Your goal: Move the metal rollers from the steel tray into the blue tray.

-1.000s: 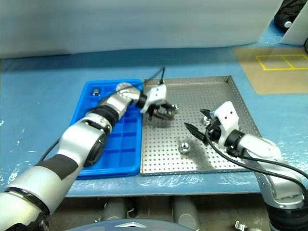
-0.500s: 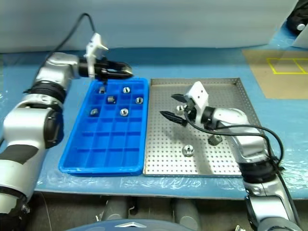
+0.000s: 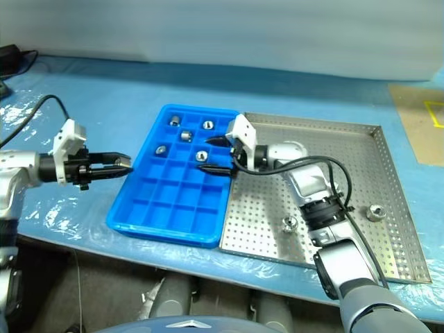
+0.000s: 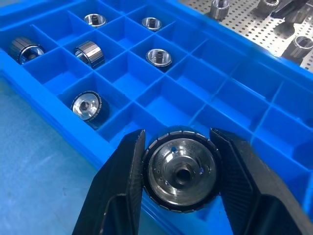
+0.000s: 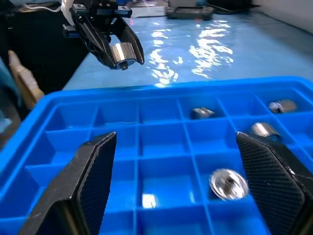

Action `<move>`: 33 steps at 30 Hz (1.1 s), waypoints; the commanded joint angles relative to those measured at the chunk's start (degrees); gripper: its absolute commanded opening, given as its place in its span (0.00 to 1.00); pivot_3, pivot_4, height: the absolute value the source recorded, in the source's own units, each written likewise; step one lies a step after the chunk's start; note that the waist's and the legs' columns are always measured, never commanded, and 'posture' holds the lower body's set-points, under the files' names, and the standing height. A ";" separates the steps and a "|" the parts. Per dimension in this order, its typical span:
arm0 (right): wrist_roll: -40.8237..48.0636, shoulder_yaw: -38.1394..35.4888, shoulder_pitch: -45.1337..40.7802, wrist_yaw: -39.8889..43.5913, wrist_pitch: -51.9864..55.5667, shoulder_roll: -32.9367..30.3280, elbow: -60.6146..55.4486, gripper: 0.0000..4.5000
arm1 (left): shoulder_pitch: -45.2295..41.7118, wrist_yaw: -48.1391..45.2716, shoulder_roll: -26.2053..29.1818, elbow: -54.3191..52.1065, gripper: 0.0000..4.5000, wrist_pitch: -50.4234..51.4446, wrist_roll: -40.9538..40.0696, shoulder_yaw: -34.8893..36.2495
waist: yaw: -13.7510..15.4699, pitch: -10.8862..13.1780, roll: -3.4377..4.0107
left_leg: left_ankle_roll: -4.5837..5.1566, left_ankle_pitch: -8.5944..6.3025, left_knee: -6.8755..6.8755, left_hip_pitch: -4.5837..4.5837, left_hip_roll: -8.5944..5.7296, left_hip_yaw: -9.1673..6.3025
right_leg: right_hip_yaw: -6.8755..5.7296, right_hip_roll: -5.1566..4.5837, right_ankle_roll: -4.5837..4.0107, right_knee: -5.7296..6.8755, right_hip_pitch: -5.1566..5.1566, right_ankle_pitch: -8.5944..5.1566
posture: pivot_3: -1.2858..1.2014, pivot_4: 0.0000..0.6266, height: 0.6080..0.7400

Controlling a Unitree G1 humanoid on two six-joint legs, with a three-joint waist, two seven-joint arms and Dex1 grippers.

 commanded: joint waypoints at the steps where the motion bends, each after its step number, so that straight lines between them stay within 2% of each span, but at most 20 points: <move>1: -0.04 0.12 -1.92 2.43 -1.62 0.85 0.45 0.90 | 5.49 4.88 -0.82 -7.39 0.39 2.84 -3.24 2.12 | 0.05 0.00 0.00 | 0.00 0.00 0.00 0.17 -0.02 -0.02 | 0.04 -0.01 0.01 0.01 0.16 0.00 | 0.63 0.24 1.00; 7: -0.44 -0.10 -2.03 4.09 -0.99 1.38 0.35 0.90 | 7.98 8.44 -2.20 -8.47 0.39 1.75 -3.28 -1.69 | 1.00 0.01 -0.01 | -0.14 0.06 -0.24 0.84 0.02 -0.21 | 0.05 0.01 0.03 -0.03 0.76 -0.01 | 0.62 0.24 1.00; 14: -1.43 -1.00 -0.68 3.13 -0.68 0.31 -0.79 0.90 | 4.88 11.94 -4.77 -3.45 0.39 0.03 -2.86 -5.54 | 0.89 -0.01 -0.03 | -0.20 0.11 -0.21 0.77 -0.02 -0.24 | 0.11 0.12 0.03 -0.16 0.73 -0.01 | 0.61 0.24 1.00; 21: -1.73 -1.55 1.03 1.35 -0.47 -0.34 -2.35 0.90 | 4.16 12.37 -4.54 -0.77 0.90 -2.20 -1.27 -9.71 | 0.73 -0.04 0.01 | -0.22 0.13 -0.22 0.83 -0.02 -0.21 | 0.13 0.15 0.03 -0.13 0.74 -0.01 | 0.59 0.24 1.00; 22: -1.73 -1.63 1.31 1.03 -0.35 -0.38 -2.65 0.90 | 3.65 11.98 -4.32 -0.50 0.90 -2.32 -1.60 -9.78 | 0.68 -0.05 0.03 | -0.23 0.13 -0.22 0.86 -0.02 -0.20 | 0.15 0.15 0.03 -0.12 0.76 -0.01 | 0.59 0.24 1.00; 25: -1.70 -1.85 1.91 0.26 -0.12 -0.59 -3.39 0.90 | -2.38 13.89 -4.31 4.02 0.90 -3.90 -1.27 -8.39 | 0.54 -0.04 0.03 | -0.28 0.16 -0.22 0.92 -0.02 -0.17 | 0.16 0.15 0.03 -0.02 0.77 -0.01 | 0.58 0.24 1.00; 28: -1.53 -2.47 2.42 -0.45 0.27 -1.23 -4.23 0.90 | -12.74 14.25 -4.15 9.34 0.90 -4.05 -2.50 -7.13 | 0.60 -0.01 -0.04 | -0.44 0.26 -0.20 0.88 -0.03 -0.16 | 0.16 0.16 0.04 0.07 0.75 0.00 | 0.57 0.24 1.00; 33: -0.54 -4.88 3.93 -1.86 2.45 -3.68 -7.28 0.90 | -27.75 9.48 -6.47 20.48 0.90 -7.96 -0.59 -11.33 | 0.31 -0.05 -0.07 | -0.60 0.37 -0.10 0.79 -0.08 -0.13 | 0.18 0.13 0.04 0.01 0.77 0.01 | 0.53 0.24 1.00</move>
